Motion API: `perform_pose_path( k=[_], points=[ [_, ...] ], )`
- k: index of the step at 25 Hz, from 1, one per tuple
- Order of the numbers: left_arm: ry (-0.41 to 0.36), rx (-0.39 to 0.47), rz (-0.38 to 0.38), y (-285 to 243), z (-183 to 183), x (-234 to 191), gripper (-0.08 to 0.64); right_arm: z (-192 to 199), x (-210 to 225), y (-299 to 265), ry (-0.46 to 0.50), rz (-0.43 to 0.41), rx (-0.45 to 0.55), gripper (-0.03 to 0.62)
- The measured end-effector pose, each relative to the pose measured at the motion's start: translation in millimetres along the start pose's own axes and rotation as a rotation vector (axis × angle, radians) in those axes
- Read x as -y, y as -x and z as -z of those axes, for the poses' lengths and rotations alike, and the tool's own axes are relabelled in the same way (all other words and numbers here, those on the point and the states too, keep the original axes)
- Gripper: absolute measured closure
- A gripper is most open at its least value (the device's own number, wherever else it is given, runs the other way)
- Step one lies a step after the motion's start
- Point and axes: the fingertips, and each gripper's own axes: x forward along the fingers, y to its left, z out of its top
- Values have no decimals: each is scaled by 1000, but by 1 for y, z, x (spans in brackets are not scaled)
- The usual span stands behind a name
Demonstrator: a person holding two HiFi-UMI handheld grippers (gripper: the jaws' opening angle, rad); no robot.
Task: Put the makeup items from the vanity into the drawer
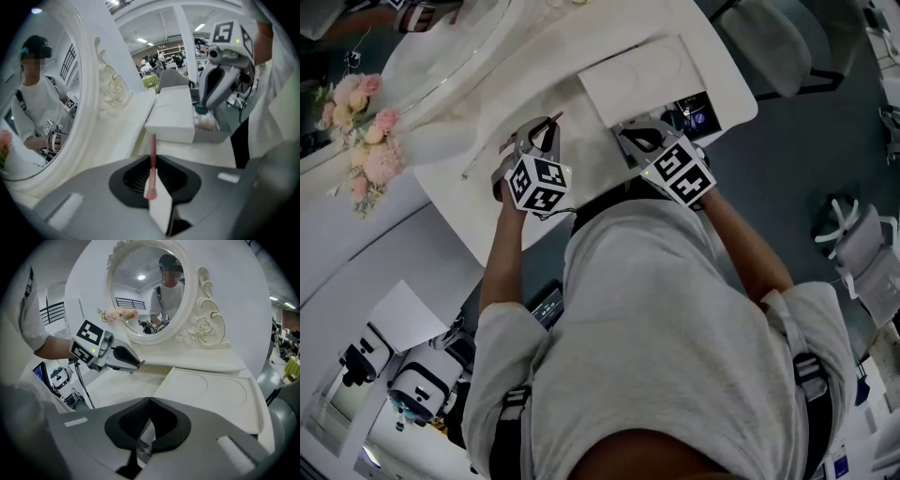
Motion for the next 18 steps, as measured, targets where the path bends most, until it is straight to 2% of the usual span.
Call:
perform_pose_path(
  k=[6,13,18],
  points=[
    [131,59,-58,14,-27,-2,514,-11,8,4,14,-7,40,592],
    [409,167,-113,30,-55,2,514,-12,23,14,-6,8,87,594],
    [542,248,-113,37,-77,18,514,-15,41,36,-56,24,141,594]
  ],
)
